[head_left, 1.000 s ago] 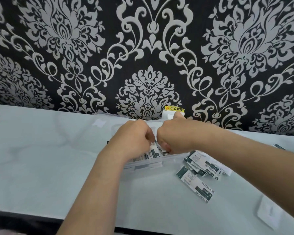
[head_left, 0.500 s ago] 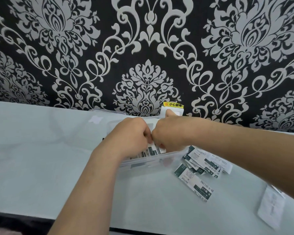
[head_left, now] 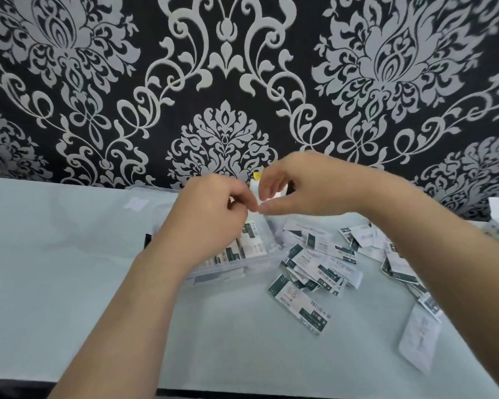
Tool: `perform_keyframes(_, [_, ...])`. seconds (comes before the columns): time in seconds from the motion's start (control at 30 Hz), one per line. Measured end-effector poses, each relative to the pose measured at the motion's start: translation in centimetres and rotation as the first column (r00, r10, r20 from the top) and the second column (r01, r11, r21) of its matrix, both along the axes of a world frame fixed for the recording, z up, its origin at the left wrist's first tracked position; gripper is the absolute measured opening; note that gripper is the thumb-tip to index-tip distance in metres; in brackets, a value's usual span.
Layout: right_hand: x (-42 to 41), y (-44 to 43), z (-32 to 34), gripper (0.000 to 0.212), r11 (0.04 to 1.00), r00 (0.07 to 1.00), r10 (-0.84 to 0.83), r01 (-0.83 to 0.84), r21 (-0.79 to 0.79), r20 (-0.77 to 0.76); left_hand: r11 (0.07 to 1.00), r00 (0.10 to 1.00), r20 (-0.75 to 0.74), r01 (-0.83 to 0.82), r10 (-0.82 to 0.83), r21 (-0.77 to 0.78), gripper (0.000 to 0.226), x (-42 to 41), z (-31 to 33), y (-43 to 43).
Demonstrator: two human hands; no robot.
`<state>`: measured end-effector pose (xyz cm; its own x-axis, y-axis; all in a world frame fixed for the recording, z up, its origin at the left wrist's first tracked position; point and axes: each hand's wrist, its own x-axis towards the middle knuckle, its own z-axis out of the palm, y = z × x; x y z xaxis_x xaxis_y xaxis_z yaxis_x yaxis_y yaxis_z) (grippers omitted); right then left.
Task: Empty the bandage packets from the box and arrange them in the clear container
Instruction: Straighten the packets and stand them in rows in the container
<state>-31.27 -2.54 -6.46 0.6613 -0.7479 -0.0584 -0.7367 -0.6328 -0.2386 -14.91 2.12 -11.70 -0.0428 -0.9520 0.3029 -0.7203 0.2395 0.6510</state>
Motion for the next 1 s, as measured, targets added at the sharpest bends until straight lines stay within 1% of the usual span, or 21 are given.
perform_keyframes(0.07, [-3.0,1.0,-0.1,0.02,0.99,0.978,-0.14,0.133,0.048,0.157,0.995,0.993,-0.095,0.059,-0.066,-0.077,0.032,-2.0,0.8,0.9])
perform_keyframes(0.1, [-4.7,1.6,-0.7,0.017,0.976,0.957,-0.216,0.207,0.067,0.195,0.989,0.989,-0.086,0.114,-0.121,-0.09,0.032,-3.4,1.1,1.6])
perform_keyframes(0.13, [-6.2,2.1,-1.7,0.015,0.959,0.938,-0.284,0.275,0.072,0.2,0.98,0.982,-0.033,0.182,-0.185,-0.078,0.031,-5.0,1.1,2.2])
perform_keyframes(0.2, [-8.5,3.1,-4.5,0.01,0.913,0.898,-0.408,0.401,0.074,0.165,0.953,0.942,0.151,0.302,-0.299,-0.001,0.029,-8.1,0.0,3.1])
perform_keyframes(0.23, [-9.5,3.7,-6.0,0.008,0.888,0.876,-0.461,0.454,0.075,0.141,0.942,0.912,0.241,0.333,-0.331,0.036,0.029,-9.7,-0.8,3.4])
perform_keyframes(0.3, [-11.3,4.9,-8.5,0.016,0.841,0.836,-0.54,0.532,0.092,0.099,0.932,0.844,0.397,0.345,-0.36,0.113,0.027,-12.2,-2.4,3.6])
perform_keyframes(0.37, [-12.3,5.8,-9.8,0.027,0.808,0.808,-0.587,0.579,0.111,0.06,0.935,0.791,0.499,0.3,-0.354,0.187,0.03,-13.2,-3.8,3.1])
perform_keyframes(0.43, [-13.1,6.3,-10.4,0.037,0.788,0.79,-0.61,0.599,0.142,0.055,0.937,0.756,0.56,0.217,-0.339,0.274,0.046,-14.0,-5.0,2.4])
perform_keyframes(0.47, [-13.3,6.3,-10.7,0.039,0.788,0.789,-0.611,0.597,0.151,0.069,0.939,0.753,0.575,0.173,-0.32,0.296,0.05,-14.3,-5.3,2.1])
perform_keyframes(0.53, [-13.1,6.2,-11.2,0.042,0.801,0.798,-0.596,0.583,0.139,0.088,0.951,0.75,0.604,0.11,-0.27,0.289,0.047,-15.0,-5.9,1.6])
perform_keyframes(0.63, [-12.6,5.6,-11.9,0.039,0.82,0.807,-0.573,0.563,0.103,0.145,0.97,0.735,0.641,0.093,-0.221,0.226,0.038,-15.6,-6.2,0.9])
perform_keyframes(0.7, [-12.7,5.3,-12.1,0.043,0.824,0.806,-0.566,0.553,0.123,0.173,0.978,0.713,0.67,0.116,-0.204,0.174,0.031,-15.7,-6.1,0.7])
perform_keyframes(0.8, [-12.8,5.1,-12.0,0.053,0.822,0.802,-0.568,0.539,0.185,0.187,0.981,0.717,0.67,0.125,-0.194,0.15,0.025,-15.3,-6.0,0.4])
perform_keyframes(0.87, [-12.8,5.1,-11.9,0.049,0.806,0.774,-0.589,0.539,0.247,0.232,0.981,0.726,0.66,0.134,-0.192,0.137,0.024,-15.0,-6.2,0.2])
perform_keyframes(1.0, [-12.9,5.0,-11.9,0.029,0.776,0.71,-0.628,0.539,0.328,0.319,0.979,0.74,0.642,0.176,-0.199,0.101,0.029,-14.5,-6.8,0.1])
